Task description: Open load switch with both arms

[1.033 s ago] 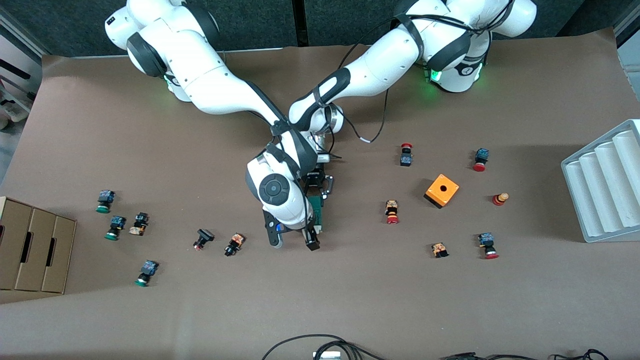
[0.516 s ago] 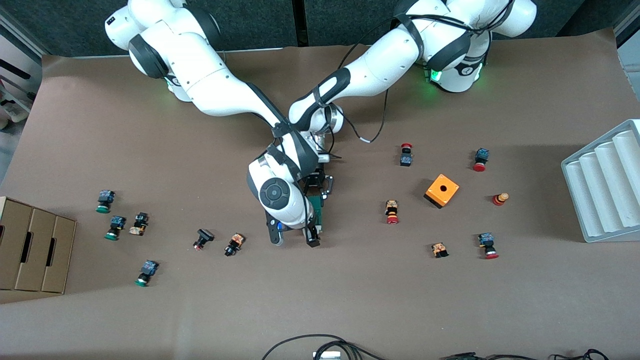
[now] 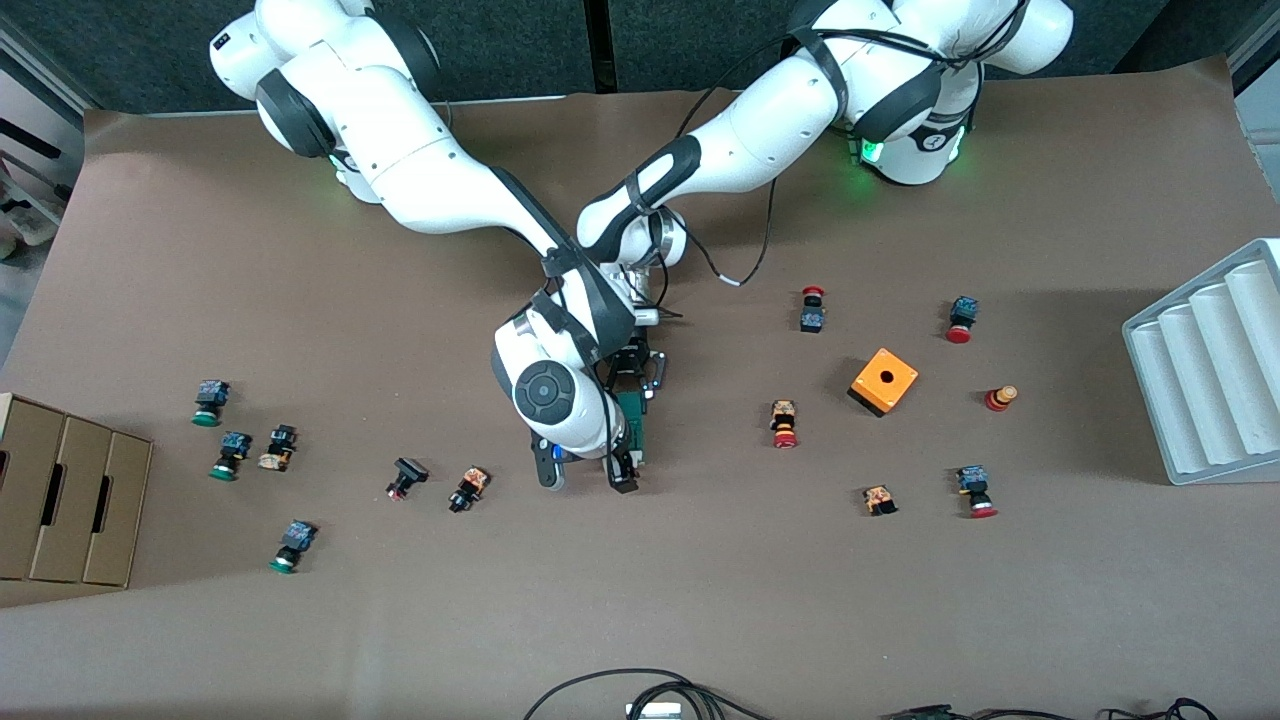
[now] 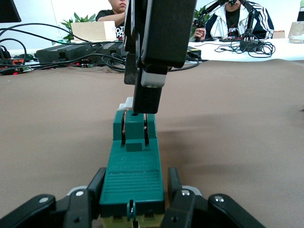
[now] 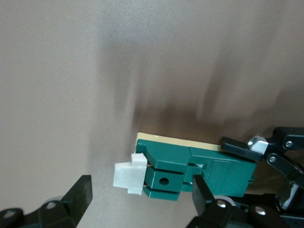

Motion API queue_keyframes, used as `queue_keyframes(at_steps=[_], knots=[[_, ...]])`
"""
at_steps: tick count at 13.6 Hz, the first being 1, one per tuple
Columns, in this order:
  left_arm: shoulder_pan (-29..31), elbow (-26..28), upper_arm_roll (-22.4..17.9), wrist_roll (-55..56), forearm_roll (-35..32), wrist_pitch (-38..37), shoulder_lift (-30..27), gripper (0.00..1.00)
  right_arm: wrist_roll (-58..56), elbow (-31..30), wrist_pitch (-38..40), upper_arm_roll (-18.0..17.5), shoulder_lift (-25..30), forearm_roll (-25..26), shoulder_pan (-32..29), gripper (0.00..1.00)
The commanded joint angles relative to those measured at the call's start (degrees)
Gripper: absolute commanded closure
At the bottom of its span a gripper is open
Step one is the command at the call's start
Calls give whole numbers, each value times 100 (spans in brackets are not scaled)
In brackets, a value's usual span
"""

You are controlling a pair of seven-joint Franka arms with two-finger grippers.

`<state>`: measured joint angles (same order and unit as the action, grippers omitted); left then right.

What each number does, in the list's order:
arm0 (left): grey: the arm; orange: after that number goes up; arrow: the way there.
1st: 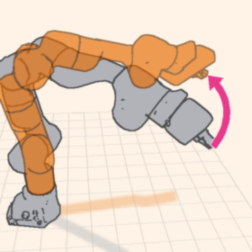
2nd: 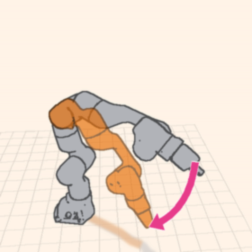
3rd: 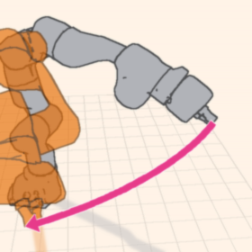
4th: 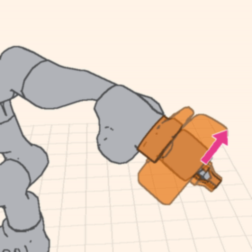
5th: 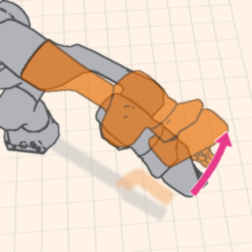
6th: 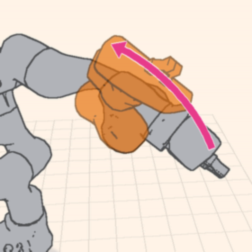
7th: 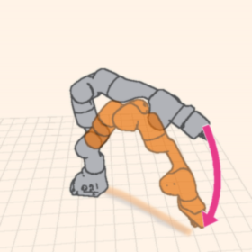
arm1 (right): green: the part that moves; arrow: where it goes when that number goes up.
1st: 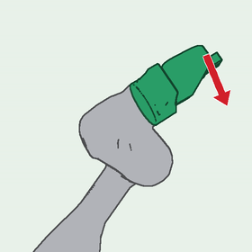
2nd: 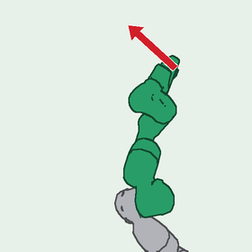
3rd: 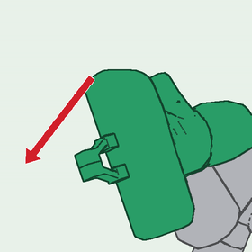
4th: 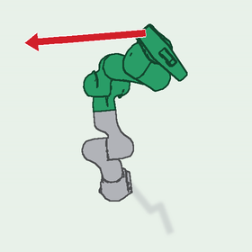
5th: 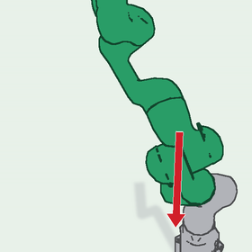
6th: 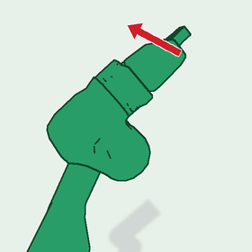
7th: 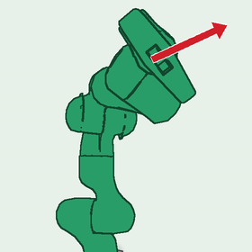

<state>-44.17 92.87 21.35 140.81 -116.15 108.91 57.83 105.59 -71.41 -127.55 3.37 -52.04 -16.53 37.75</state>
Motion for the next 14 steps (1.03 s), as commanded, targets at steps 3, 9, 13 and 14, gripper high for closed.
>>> queue_keyframes(at_steps=[3,9,13,14], knots=[[-74,-181,-26,78,-13,-89,97,43,32,470,20,15,-236,-167,-31,19],[-74,-181,-17,78,-13,-89,106,43,24,479,46,6,-245,-368,-40,51],[-74,-181,-17,78,-13,-89,106,43,24,479,125,6,-254,-500,-145,51],[-74,-181,-17,78,-13,-89,106,43,15,487,125,6,-280,-579,-198,50]])
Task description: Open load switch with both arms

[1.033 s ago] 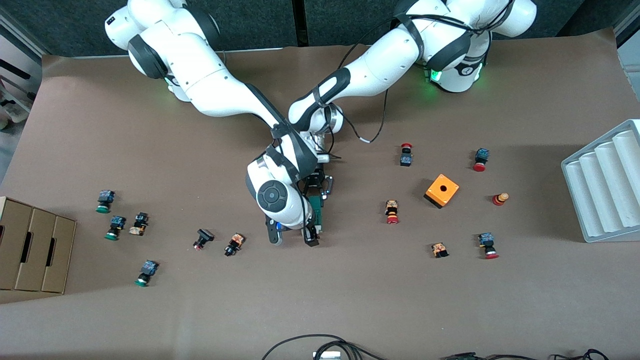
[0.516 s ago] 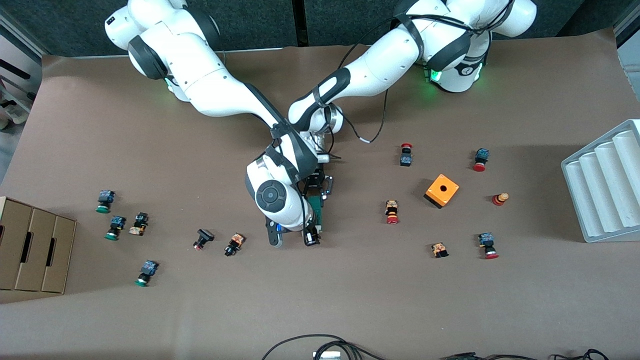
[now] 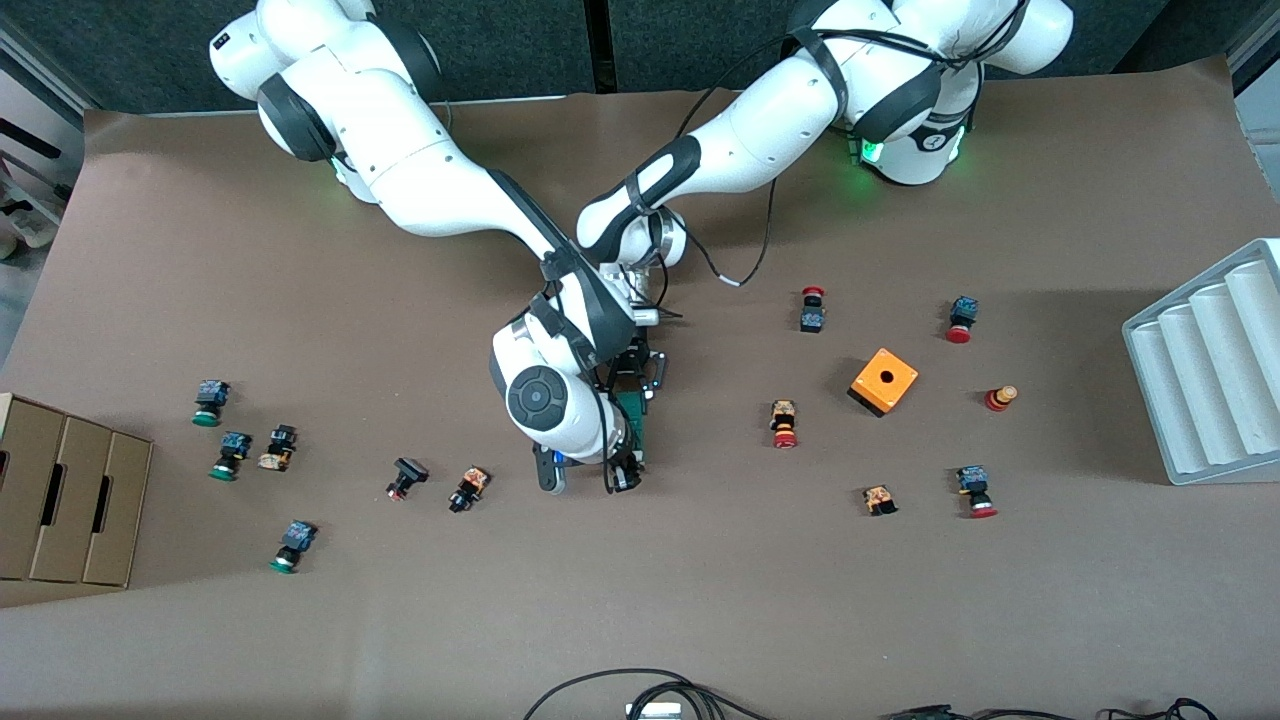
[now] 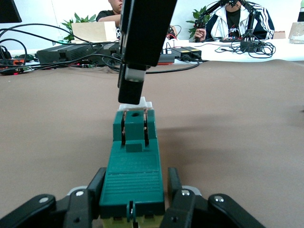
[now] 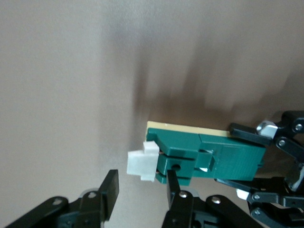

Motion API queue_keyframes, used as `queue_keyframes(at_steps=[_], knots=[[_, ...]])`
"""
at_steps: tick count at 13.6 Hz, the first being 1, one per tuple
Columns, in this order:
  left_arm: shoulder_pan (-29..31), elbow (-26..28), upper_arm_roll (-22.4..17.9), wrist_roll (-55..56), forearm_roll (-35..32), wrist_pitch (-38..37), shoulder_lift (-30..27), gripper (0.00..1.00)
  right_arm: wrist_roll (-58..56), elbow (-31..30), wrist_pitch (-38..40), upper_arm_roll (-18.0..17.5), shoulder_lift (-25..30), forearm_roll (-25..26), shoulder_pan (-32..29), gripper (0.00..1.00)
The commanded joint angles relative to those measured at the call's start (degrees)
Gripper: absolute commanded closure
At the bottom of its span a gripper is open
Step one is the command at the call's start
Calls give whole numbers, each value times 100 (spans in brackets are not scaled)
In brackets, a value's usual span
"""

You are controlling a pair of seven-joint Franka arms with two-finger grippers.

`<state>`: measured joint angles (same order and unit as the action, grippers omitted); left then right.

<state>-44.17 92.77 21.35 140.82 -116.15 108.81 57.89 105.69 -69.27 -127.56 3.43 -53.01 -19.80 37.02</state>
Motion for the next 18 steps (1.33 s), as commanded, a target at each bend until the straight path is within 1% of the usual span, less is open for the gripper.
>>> queue_keyframes(at_steps=[1,4,13,18], knots=[[-74,-172,-26,77,-13,-79,99,43,4,291,143,-9,-209,-304,-195,50],[-74,-172,-26,77,-13,-79,108,43,22,686,354,-10,-420,-453,-222,50],[-66,-215,-17,77,-13,-79,117,43,57,678,610,-10,-420,-796,-213,50],[-66,-259,-17,77,-13,-79,169,43,57,678,566,-1,-508,-815,-213,50]])
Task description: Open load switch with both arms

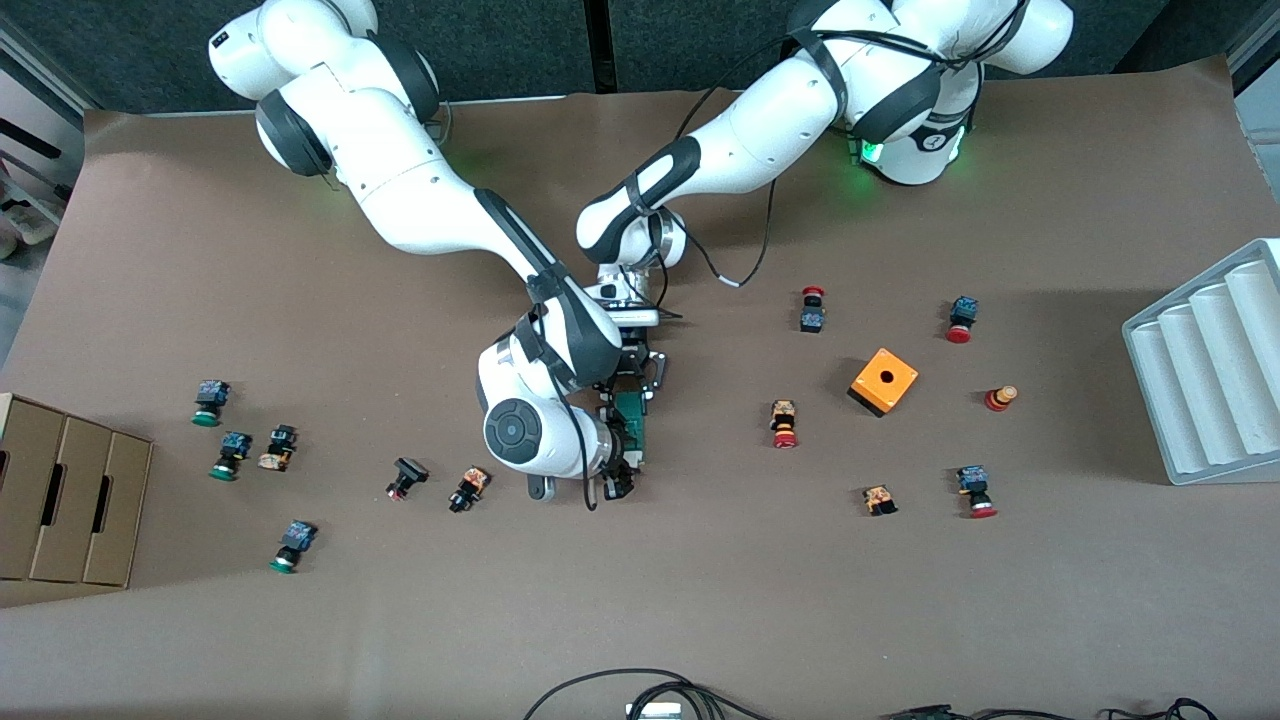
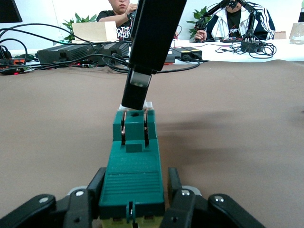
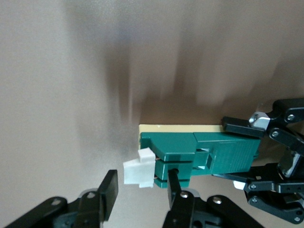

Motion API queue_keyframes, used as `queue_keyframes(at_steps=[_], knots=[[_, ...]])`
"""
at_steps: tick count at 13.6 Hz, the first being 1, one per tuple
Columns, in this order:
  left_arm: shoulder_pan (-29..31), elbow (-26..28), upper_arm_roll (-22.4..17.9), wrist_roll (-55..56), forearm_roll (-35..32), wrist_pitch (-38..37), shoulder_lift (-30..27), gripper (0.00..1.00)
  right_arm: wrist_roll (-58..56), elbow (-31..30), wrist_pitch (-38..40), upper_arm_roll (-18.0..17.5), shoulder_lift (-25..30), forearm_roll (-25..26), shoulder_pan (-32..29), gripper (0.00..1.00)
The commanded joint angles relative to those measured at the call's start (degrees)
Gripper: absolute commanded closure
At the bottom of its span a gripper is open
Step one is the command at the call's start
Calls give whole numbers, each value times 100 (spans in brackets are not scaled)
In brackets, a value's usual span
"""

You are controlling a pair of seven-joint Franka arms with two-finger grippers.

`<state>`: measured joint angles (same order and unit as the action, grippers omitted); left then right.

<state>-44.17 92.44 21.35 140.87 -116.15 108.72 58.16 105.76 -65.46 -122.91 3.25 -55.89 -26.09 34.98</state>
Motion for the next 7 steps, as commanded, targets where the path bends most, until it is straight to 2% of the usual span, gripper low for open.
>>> queue_keyframes(at_steps=[1,7], knots=[[-66,-236,-17,72,-13,-70,152,43,50,297,83,27,-238,-186,-9,50],[-66,-288,-17,81,-13,-70,187,43,50,297,100,9,-265,-221,-9,50]])
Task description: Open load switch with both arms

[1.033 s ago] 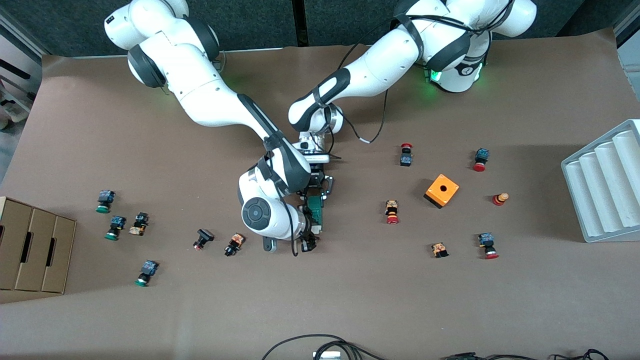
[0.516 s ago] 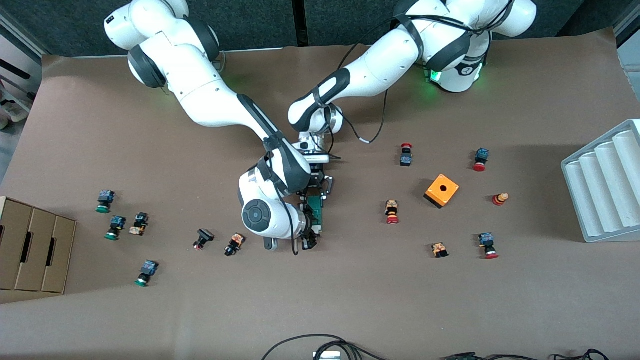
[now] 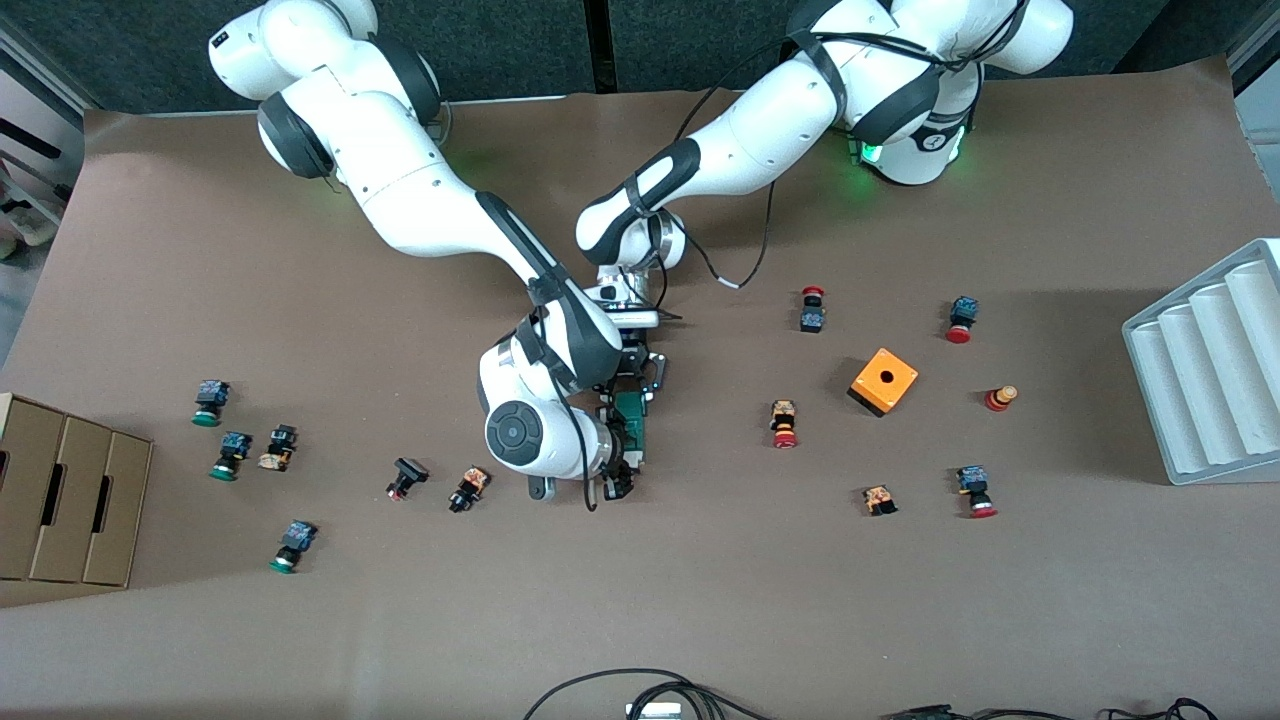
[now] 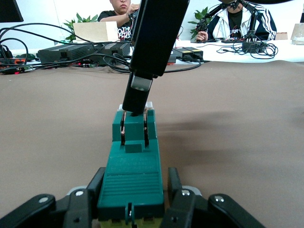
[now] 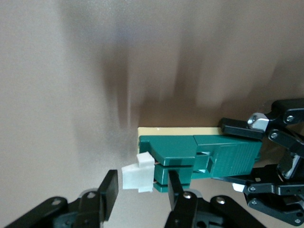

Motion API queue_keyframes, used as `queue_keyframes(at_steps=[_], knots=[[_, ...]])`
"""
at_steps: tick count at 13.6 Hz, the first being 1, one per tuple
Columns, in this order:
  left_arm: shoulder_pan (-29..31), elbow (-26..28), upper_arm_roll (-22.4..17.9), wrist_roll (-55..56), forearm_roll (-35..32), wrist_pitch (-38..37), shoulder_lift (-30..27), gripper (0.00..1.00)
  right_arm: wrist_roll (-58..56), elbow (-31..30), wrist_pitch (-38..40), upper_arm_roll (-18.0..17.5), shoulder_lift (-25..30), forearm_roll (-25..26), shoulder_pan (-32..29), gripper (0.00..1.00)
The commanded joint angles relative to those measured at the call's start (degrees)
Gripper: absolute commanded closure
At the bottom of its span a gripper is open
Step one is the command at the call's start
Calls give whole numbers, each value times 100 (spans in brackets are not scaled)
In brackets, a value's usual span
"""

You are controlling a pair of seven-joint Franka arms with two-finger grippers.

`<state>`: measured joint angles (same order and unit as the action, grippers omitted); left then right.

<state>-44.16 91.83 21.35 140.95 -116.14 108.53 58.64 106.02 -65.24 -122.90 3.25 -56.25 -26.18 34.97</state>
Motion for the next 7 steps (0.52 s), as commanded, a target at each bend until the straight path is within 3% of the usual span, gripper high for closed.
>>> queue_keyframes(at_steps=[1,7], knots=[[-66,-227,-17,73,-14,-51,156,43,24,275,125,18,-228,-299,-7,51],[-66,-227,-17,73,-14,-51,147,43,24,240,231,36,-228,-458,-7,61]])
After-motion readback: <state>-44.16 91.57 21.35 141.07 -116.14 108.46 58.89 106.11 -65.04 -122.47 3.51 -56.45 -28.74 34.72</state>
